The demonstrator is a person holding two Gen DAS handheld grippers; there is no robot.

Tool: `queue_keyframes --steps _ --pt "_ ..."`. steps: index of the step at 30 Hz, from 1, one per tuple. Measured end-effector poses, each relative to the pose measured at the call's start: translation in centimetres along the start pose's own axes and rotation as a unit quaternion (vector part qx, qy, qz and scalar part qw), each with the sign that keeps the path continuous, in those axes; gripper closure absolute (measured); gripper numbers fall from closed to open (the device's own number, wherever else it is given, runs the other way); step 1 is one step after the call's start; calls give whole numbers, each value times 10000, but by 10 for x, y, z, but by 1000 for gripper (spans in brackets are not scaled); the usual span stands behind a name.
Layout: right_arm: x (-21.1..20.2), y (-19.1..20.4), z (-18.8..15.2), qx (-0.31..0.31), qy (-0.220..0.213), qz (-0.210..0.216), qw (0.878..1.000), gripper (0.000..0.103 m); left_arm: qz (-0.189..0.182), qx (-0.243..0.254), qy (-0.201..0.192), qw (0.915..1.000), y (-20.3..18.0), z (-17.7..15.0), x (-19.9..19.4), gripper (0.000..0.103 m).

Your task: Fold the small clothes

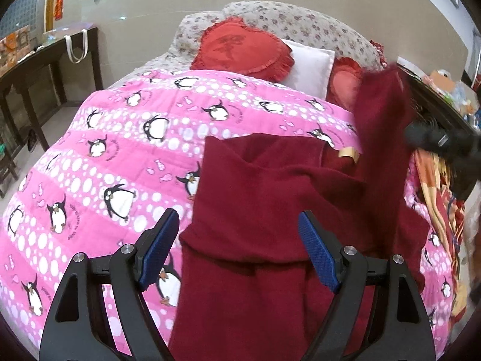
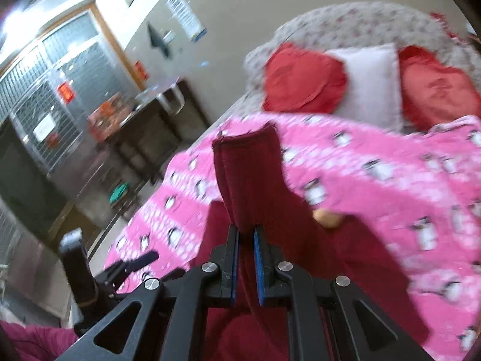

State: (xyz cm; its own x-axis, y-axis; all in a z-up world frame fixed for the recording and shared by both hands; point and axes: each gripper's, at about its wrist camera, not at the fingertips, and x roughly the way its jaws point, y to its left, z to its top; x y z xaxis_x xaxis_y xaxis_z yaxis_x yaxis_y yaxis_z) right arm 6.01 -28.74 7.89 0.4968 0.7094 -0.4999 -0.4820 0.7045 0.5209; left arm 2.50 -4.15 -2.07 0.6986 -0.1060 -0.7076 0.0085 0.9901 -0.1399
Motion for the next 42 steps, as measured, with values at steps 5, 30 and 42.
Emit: queue_keyframes --steps 5,30,42 --pt "42 -12 -23 484 597 185 9969 54 -134 -56 114 9998 8 0 6 21" --pt "-99 -108 -157 2102 -162 -1194 9702 53 -769 -617 858 9914 13 40 101 89" --pt "-84 -110 -152 2312 -160 -998 9676 53 -1071 -569 1034 9872 20 40 80 83"
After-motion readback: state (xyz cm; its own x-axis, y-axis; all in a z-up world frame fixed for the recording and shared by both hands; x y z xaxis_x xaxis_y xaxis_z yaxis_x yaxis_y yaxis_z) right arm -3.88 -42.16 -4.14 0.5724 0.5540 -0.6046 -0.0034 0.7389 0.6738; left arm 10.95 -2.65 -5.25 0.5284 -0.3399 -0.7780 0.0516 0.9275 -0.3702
